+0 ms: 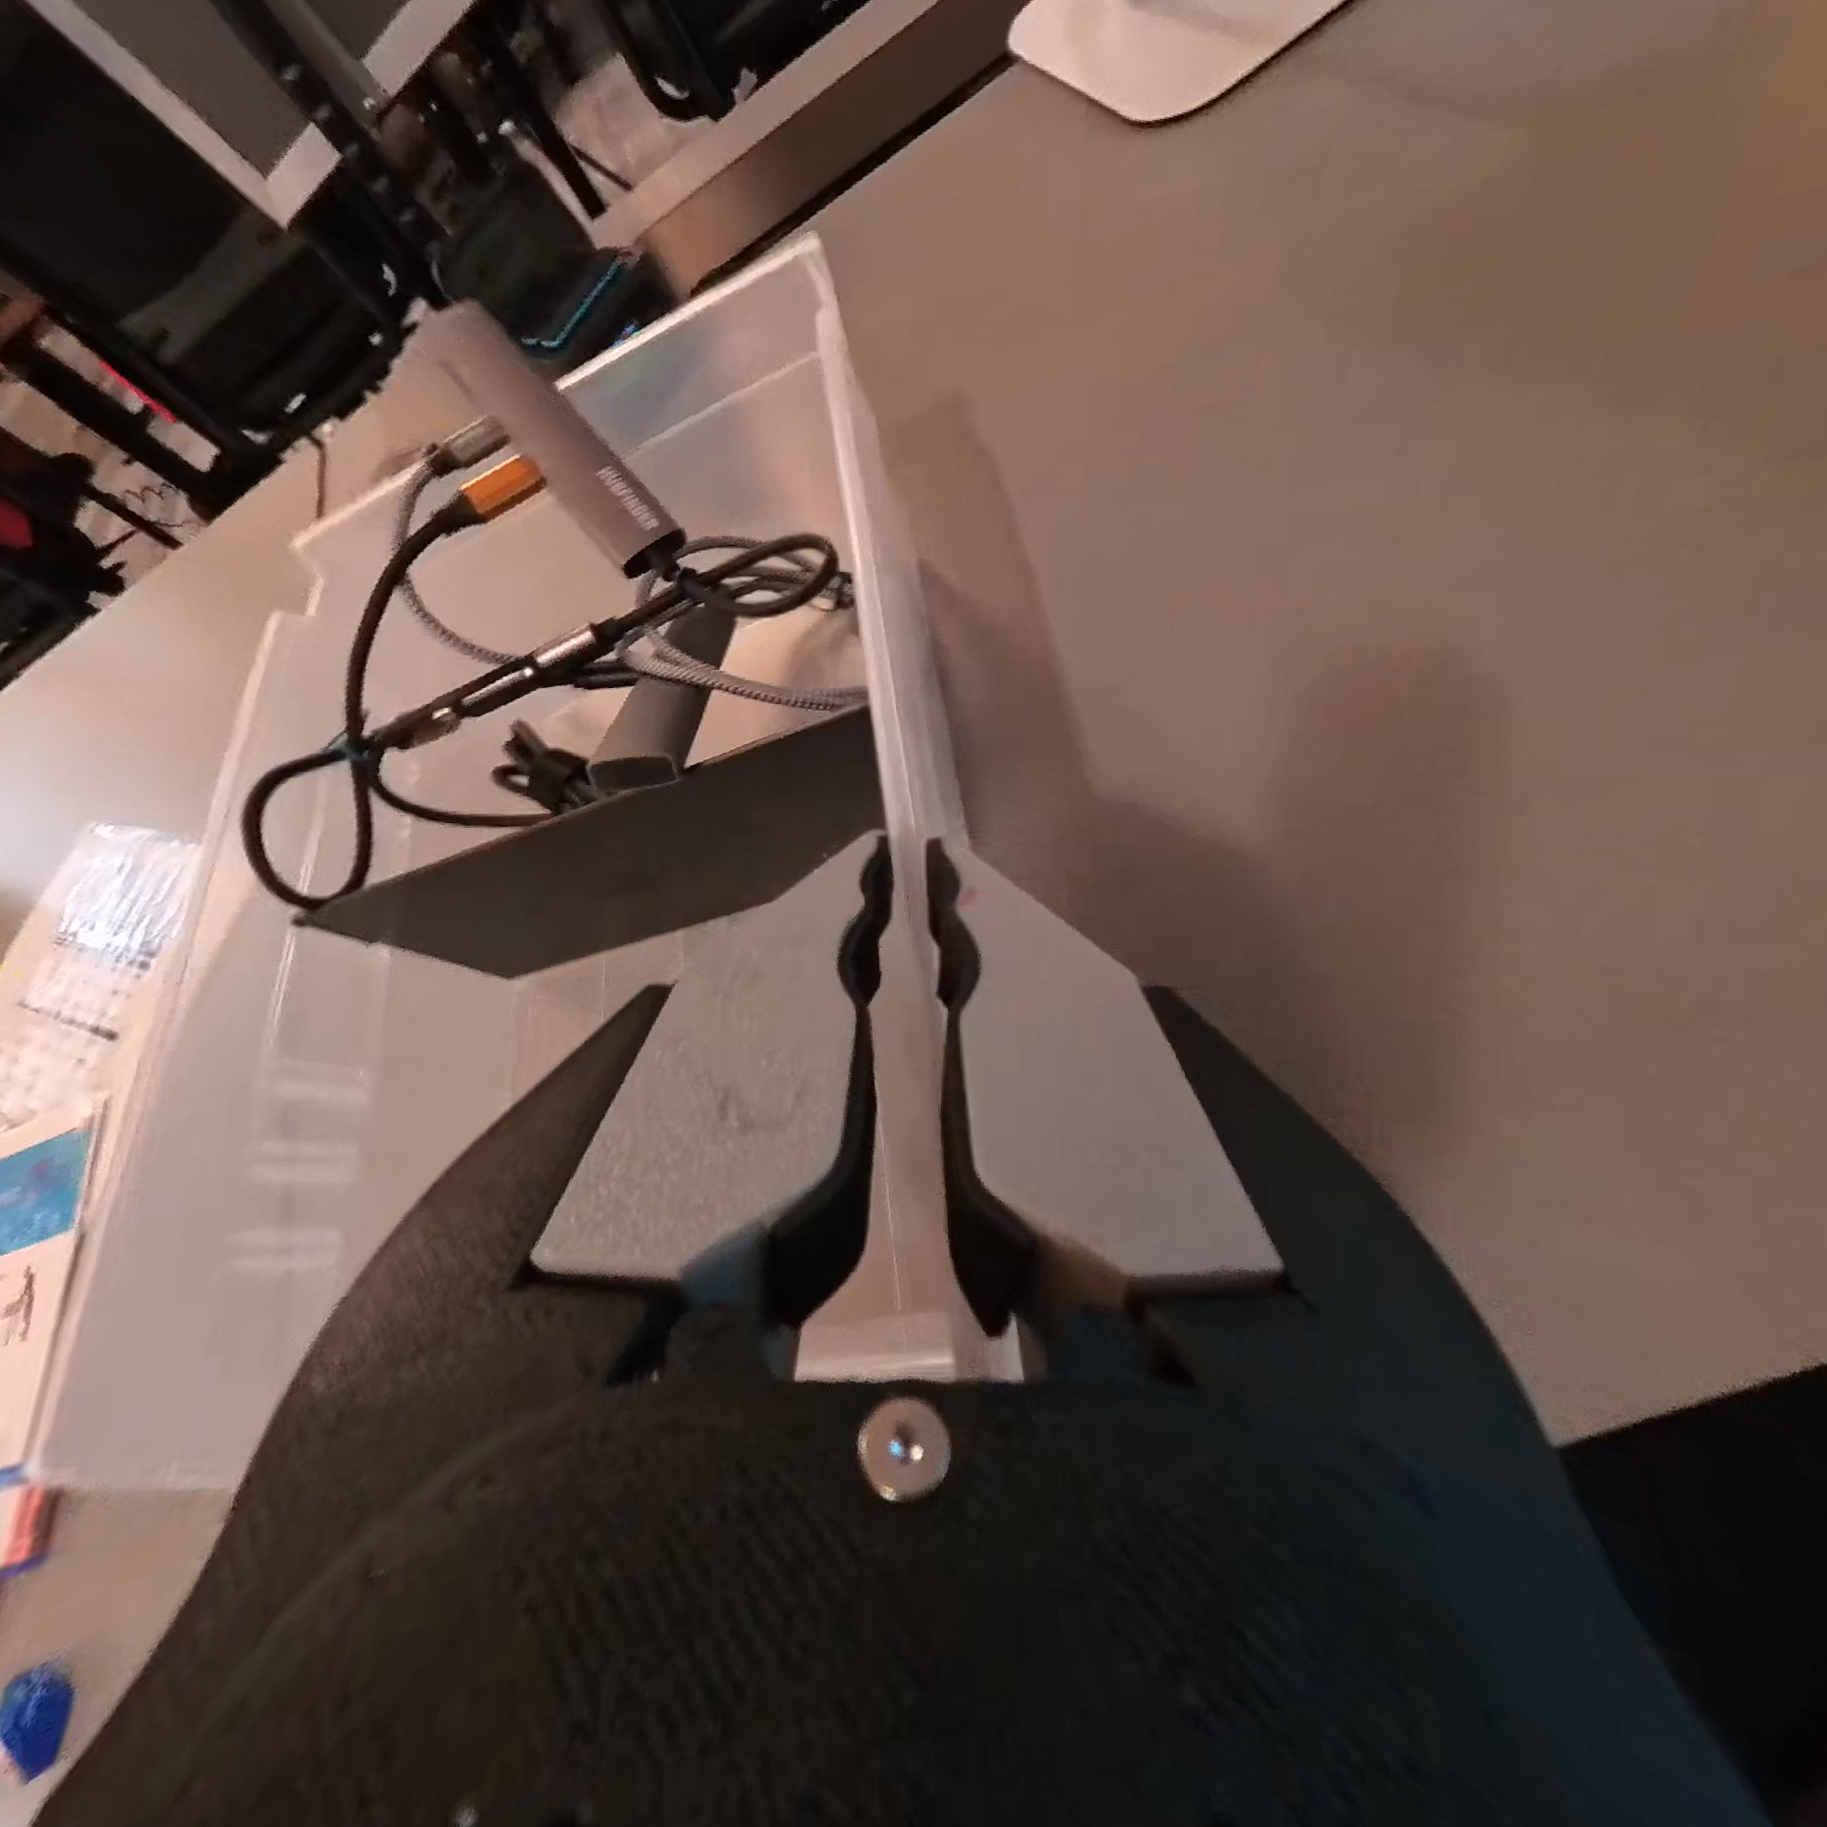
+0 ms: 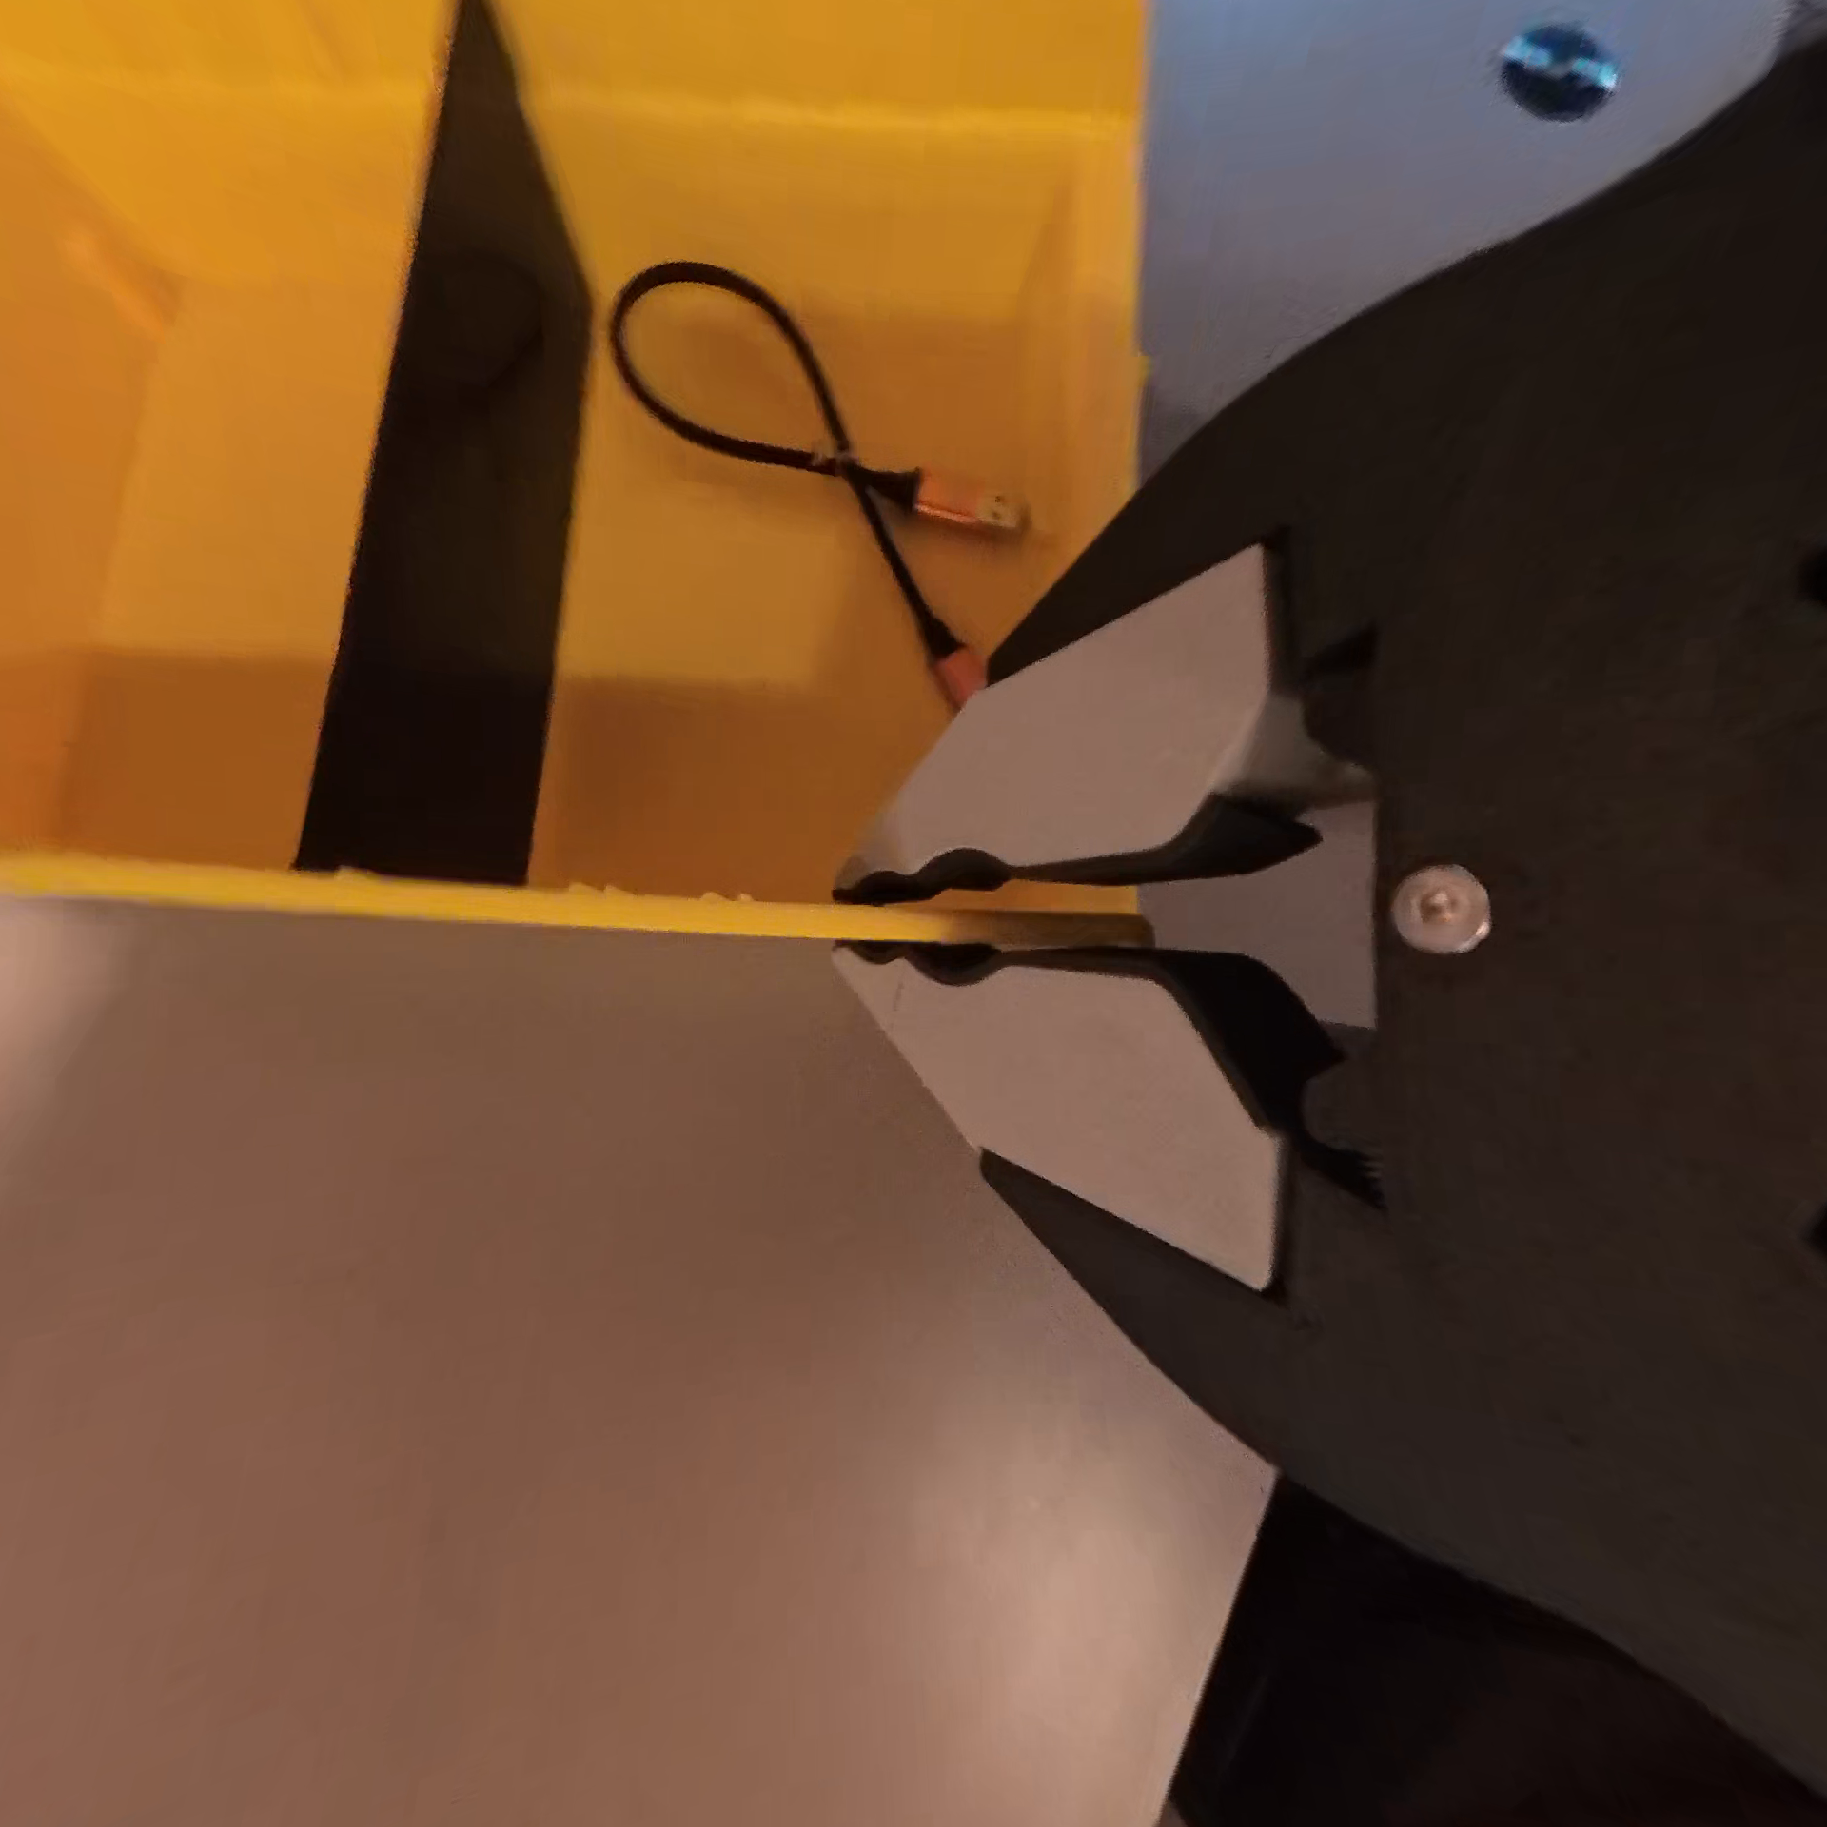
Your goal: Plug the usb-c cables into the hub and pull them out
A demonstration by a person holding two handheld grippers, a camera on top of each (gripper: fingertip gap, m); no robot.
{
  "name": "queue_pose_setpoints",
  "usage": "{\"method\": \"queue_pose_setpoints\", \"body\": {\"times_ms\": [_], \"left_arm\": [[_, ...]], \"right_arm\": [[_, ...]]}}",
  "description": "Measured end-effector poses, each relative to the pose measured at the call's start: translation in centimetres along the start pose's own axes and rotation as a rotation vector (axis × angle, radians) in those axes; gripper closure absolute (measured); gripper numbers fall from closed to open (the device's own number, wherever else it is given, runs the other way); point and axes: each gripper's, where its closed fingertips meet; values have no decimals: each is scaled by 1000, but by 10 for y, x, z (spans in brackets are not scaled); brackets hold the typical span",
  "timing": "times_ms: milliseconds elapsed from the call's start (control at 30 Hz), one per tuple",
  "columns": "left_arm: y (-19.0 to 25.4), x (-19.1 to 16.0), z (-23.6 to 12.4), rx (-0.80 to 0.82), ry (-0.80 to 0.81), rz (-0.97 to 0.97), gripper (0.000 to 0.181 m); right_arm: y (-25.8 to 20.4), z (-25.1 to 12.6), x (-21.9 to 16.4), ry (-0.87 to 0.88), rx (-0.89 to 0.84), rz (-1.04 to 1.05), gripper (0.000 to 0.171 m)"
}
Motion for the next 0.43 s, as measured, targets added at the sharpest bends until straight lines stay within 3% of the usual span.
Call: {"method": "queue_pose_setpoints", "body": {"times_ms": [33,267,433], "left_arm": [[-3,-3,-1,-5,-2,-9,177],[-21,-19,-3,0,-36,-88,177],[-25,-25,-6,37,-81,-80,176]], "right_arm": [[10,-4,-5,-17,-3,36,169],[66,-30,-37,-61,13,253,163],[74,-38,-40,-57,-37,321,170]]}}
Point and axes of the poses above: each gripper's, where its closed fingertips meet, z out along the fingers, x out of its top, y = z × x across the jaws, and after that the axes turned 11 degrees about z, right-handed
